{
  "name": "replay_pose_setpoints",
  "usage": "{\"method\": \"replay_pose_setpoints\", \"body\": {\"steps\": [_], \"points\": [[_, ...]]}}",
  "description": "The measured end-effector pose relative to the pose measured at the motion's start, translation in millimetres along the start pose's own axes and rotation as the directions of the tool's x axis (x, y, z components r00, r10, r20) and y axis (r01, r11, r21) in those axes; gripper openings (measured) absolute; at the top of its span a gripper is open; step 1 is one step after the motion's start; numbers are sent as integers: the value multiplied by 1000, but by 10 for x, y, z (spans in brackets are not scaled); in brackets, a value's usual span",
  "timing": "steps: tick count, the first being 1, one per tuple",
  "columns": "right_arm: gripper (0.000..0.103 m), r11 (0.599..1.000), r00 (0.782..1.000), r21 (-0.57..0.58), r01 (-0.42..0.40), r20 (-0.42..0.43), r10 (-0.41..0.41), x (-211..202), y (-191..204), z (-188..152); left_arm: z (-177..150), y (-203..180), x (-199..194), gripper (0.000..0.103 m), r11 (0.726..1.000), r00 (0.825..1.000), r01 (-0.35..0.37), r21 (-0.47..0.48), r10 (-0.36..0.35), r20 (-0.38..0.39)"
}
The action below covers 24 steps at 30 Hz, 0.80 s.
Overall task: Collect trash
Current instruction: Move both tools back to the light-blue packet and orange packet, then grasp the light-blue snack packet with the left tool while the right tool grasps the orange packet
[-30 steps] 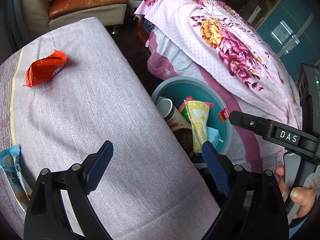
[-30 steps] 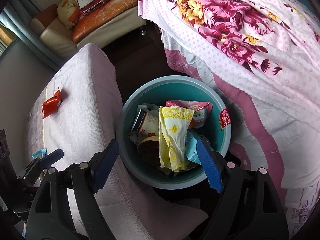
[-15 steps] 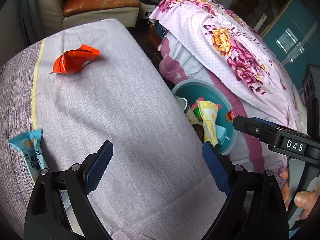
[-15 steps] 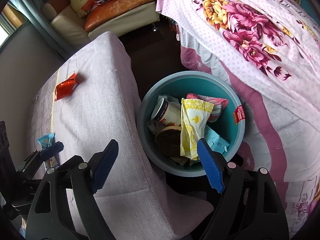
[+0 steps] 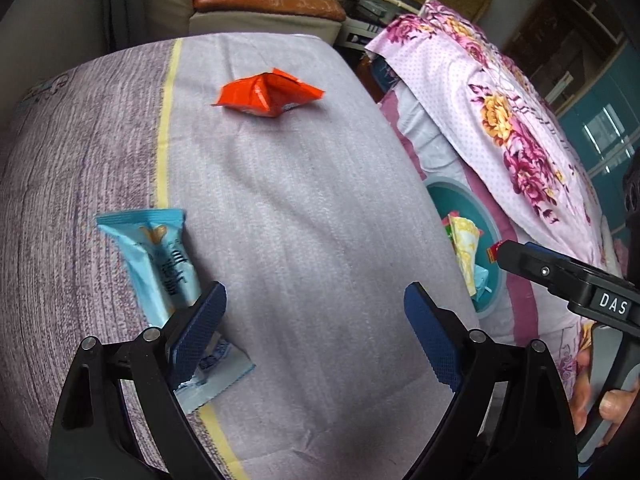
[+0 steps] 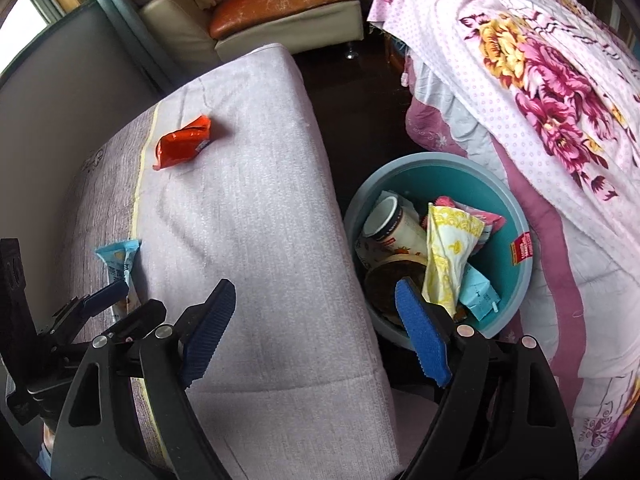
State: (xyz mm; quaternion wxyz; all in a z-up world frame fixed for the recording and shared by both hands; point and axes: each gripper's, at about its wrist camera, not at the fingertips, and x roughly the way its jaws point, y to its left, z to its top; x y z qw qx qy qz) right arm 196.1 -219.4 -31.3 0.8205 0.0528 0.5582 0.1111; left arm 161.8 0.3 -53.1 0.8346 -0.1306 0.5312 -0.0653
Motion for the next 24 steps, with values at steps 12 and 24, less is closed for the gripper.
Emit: {"method": "replay_pose_setpoints", "body": {"steps": [12,24], "points": [[83,991,999,-130,-14,-44,9,230,662,82,-31,651,-69,91,985,993,-104,-140,110,37],[83,984,997,-171,-41,-77,28,408,943,119,-48,941,-602,91,981,987,-60,-182,86,139]]}}
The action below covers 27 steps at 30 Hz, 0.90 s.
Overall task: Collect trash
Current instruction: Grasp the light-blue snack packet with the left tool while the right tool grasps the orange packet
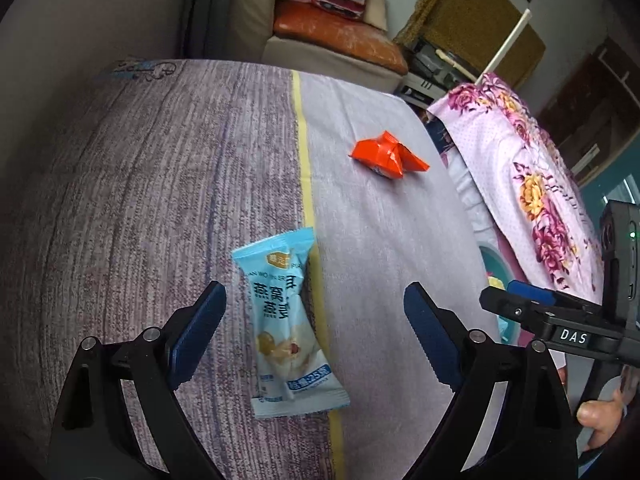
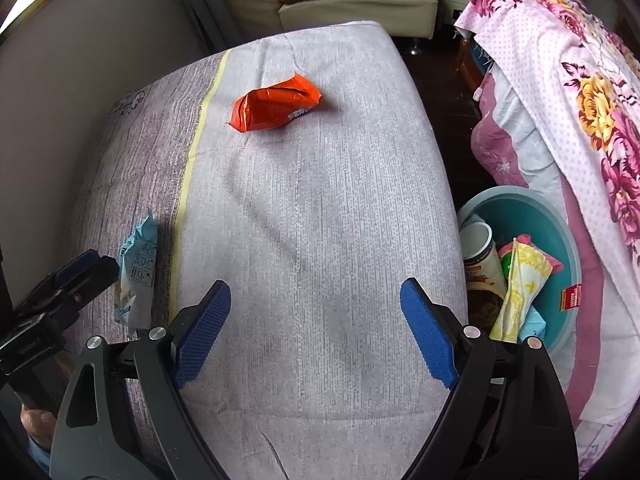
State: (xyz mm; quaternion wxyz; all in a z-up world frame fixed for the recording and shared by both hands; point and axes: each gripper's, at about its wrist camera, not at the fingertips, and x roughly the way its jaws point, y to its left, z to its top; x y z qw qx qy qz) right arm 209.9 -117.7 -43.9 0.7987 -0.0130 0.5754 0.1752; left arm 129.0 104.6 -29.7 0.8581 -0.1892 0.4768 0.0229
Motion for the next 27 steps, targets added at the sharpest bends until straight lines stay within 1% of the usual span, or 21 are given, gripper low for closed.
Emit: {"method": "replay_pose_setpoints", "body": {"steps": [1,3,6,10,11,12,13,14,15,16,17,19,21,23,27], "points": [[83,1000,1000,1,-7,-3,7,8,2,2,-4,29,19,91,1000,1000,-23,-1,23,0],[83,1000,1000,2,-15,-10,15,21,16,0,-24,88,130,91,998,998,-54,-13,54,-37],[83,1000,1000,-1,-17,-10,17,19,17,-10,-99,152,301,91,997,994,-74,-33,71,-83],[83,1000,1000,-1,-16,-10,16,29,26,-16,-177,164,435,91,996,988,-91,-25,87,-126],[83,1000,1000,2,-16,-11,16,35,29,-6,-185,164,456,89,996,987,-90,-24,86,-132],[83,1000,1000,5,-18,-13,18,48,30,10,-188,164,459,78,996,988,-87,-19,84,-129],[83,1000,1000,6,-20,-14,20,49,22,32,-180,162,469,61,997,988,-82,-9,81,-129],[83,1000,1000,7,-20,-15,21,55,18,54,-164,158,485,54,997,988,-78,-4,77,-133],[83,1000,1000,11,-23,-18,23,87,31,99,-143,164,496,40,997,989,-74,-3,73,-131],[83,1000,999,12,-25,-21,25,97,22,137,-120,163,501,33,997,989,-74,1,74,-125],[83,1000,999,15,-27,-23,28,115,21,174,-77,163,505,32,997,991,-75,7,76,-113],[83,999,999,26,-37,-28,38,179,44,289,12,166,508,26,997,993,-73,19,74,-90],[83,998,998,35,-44,-33,45,234,54,391,142,166,524,25,997,995,-68,29,70,-66],[83,998,998,50,-49,-34,51,316,87,562,271,170,546,25,997,997,-68,32,70,-45],[83,995,997,80,-66,-19,68,445,137,820,520,190,576,25,998,998,-59,31,59,-13]]}}
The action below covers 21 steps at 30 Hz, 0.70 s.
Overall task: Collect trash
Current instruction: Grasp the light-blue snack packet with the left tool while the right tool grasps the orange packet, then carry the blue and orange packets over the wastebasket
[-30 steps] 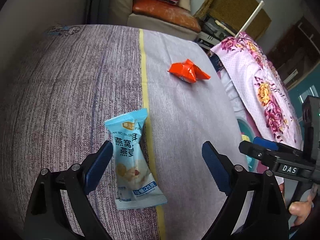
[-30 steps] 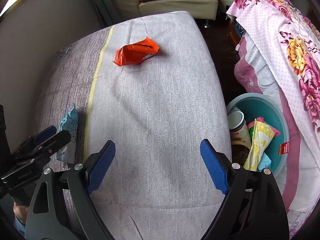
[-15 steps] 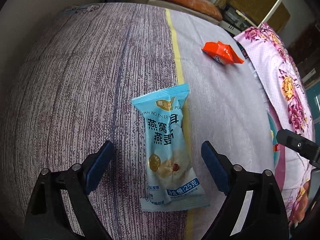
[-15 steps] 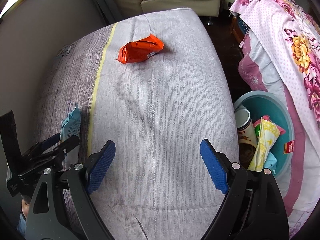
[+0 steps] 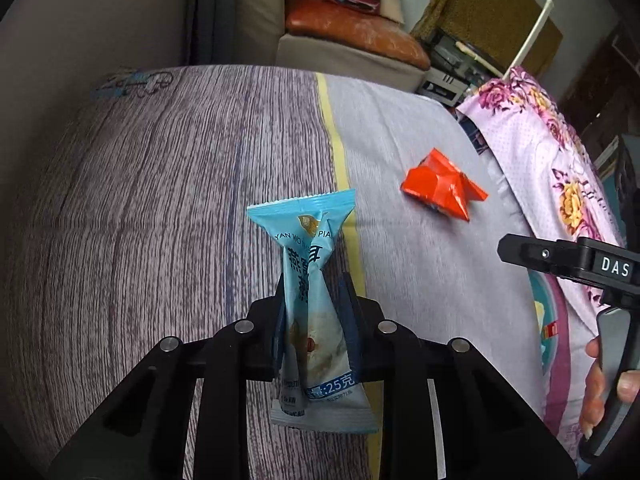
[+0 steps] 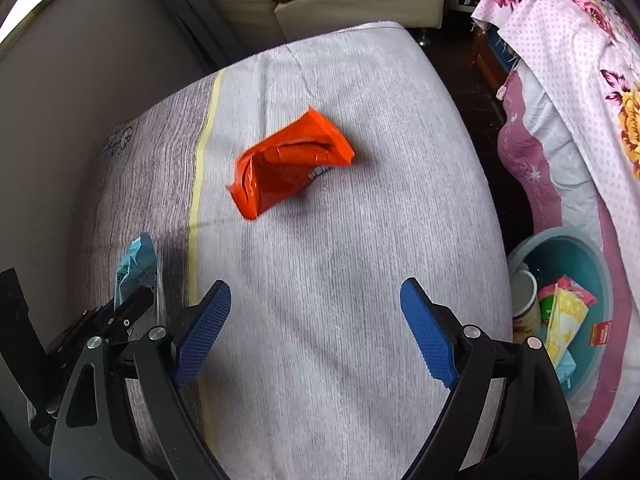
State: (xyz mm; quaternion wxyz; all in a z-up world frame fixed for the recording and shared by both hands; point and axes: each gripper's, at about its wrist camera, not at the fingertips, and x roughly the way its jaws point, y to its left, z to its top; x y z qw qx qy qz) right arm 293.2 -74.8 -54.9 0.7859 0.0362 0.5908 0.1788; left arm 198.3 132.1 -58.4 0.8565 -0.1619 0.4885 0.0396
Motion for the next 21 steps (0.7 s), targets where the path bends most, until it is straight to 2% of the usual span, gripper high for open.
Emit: {"method": "replay_pose_setpoints", "body": {"steps": [4,8,10,13,15,16,21], "points": [[83,999,999,45,-22,28,21,138,54,305,220,27,57,25,1000,1000,9,-7,-8,16],[83,996,999,80,-49,22,47,341,90,535,359,61,132,25,1000,1000,17,-15,-16,17],[83,993,997,93,-72,20,71,456,124,635,397,83,167,25,1000,1000,19,-18,-19,14],[82,995,997,78,-67,35,65,537,180,674,434,114,221,25,999,1000,24,-26,-24,4],[59,995,997,59,-76,33,75,600,207,670,431,117,242,25,999,1000,23,-27,-23,0],[38,995,997,58,-79,32,77,614,202,663,428,116,247,25,999,1000,23,-27,-23,-1],[32,997,995,26,-69,70,67,502,188,575,382,37,232,25,999,1000,29,-14,-29,-7]]}}
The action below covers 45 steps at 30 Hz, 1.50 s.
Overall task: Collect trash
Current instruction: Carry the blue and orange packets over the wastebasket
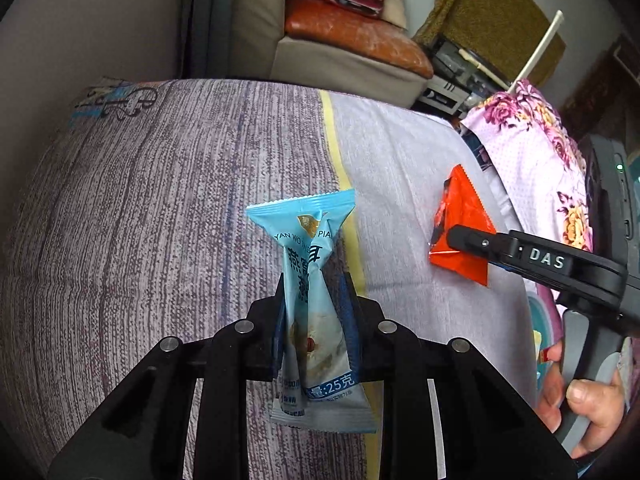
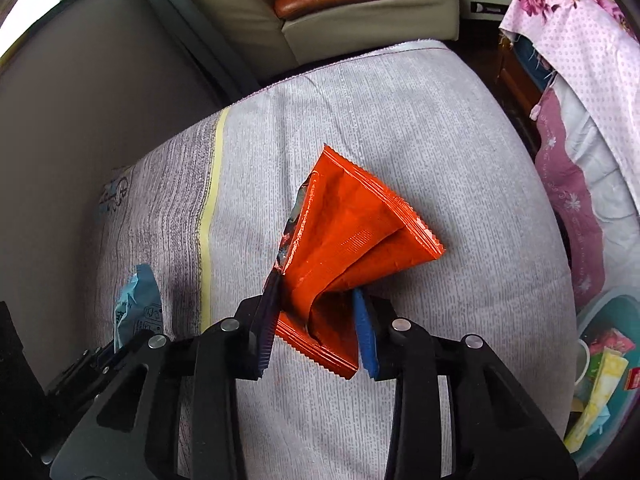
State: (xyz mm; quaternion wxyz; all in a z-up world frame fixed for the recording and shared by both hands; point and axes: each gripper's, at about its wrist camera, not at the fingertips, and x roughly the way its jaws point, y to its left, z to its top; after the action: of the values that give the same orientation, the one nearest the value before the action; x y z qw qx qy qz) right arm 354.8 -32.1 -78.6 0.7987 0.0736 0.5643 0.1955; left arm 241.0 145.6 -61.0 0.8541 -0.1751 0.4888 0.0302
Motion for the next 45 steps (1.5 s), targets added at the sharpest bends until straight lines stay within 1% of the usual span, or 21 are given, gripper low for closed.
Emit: {"method": "replay_pose_setpoints", "body": {"steps": [7,11,15,19,22,25,34,41,45], "points": [[32,1000,1000,-13,5,16,-4,-352,-111,-213,-163,-322,-133,25,998,1000,22,63,-22,1],[32,1000,999,-24,18,28,-17,-584,-188,-395,-284,-546,-222,25,994,999,32,102,-32,-1],[32,999,998,-25,31,51,-30,-811,-307,-566,-393,-773,-325,25,989,999,38,144,-38,0],[32,1000,997,-4,26,74,-26,-1057,-488,-771,-487,-999,-427,25,982,999,47,183,-48,0],[32,1000,996,4,21,83,-21,-1196,-593,-868,-584,-1177,-495,25,975,998,59,215,-60,-4],[32,1000,994,17,21,103,-23,-1359,-727,-1008,-679,-1383,-523,25,967,996,89,241,-86,-22],[32,995,986,94,14,166,-29,-1813,-1245,-1389,-950,-2002,-494,25,936,989,147,320,-130,-74],[32,989,971,144,41,226,-74,-2161,-1702,-1667,-1116,-2485,-472,25,911,982,188,368,-160,-104],[32,984,966,173,44,242,-86,-2272,-1934,-1748,-1184,-2748,-442,25,897,978,206,392,-174,-115]]}}
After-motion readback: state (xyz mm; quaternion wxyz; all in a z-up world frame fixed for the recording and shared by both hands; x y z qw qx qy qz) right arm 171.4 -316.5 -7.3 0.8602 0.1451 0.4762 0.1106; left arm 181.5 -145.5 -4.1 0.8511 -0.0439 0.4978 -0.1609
